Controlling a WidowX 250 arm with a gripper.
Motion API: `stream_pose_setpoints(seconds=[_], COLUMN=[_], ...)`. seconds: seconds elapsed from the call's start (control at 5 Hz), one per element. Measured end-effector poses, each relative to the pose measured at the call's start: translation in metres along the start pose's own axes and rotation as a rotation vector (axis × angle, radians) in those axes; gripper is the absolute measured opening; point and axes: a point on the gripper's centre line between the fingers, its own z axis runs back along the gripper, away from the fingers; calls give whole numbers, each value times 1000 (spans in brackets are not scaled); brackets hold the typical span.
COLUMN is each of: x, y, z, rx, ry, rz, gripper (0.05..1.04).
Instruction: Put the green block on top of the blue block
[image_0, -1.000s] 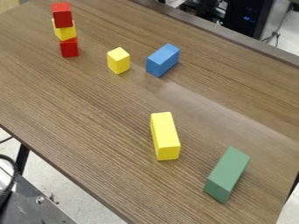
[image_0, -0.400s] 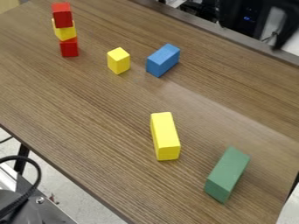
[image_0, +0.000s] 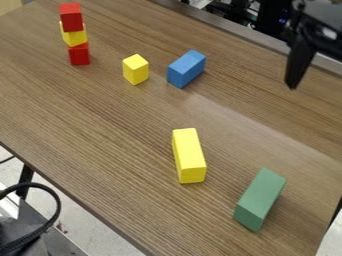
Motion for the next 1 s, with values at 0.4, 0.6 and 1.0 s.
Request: stream_pose_setpoints(seconds=[0.4,0.6,1.0], x=[-15,-14,-21], y=[-8,-3,0], z=[-35,-44,-78], rx=[-108,-141,-15], ry=[19,31,198], rz=[-169,-131,-141], gripper=[1000,1000,1000])
